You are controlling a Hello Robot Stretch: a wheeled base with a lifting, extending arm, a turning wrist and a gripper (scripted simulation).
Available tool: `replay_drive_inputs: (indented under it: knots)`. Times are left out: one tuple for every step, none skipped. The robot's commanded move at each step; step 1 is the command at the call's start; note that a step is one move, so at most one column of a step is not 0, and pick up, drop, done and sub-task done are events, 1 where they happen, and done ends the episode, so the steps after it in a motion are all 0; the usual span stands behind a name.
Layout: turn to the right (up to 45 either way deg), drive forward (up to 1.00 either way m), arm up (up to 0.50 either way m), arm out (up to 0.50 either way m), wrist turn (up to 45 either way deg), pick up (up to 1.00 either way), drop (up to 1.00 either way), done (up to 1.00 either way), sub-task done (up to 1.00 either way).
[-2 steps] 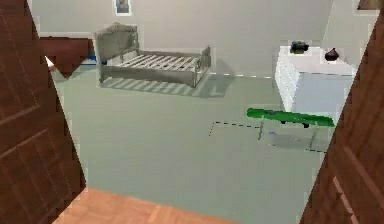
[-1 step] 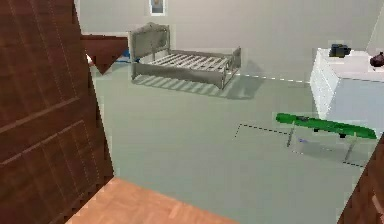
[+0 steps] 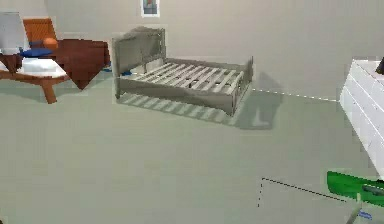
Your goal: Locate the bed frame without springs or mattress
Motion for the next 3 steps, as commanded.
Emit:
replay_drive_inputs:
  knots:
    - [0.0,1.00,0.00,0.00,0.0,0.00,0.00,0.00,0.00]
    - [-12.0,0.00,0.00,0.00,0.0,0.00,0.00,0.00,0.00]
    - [0.0,0.15,0.00,0.00,0.0,0.00,0.00,0.00,0.00]
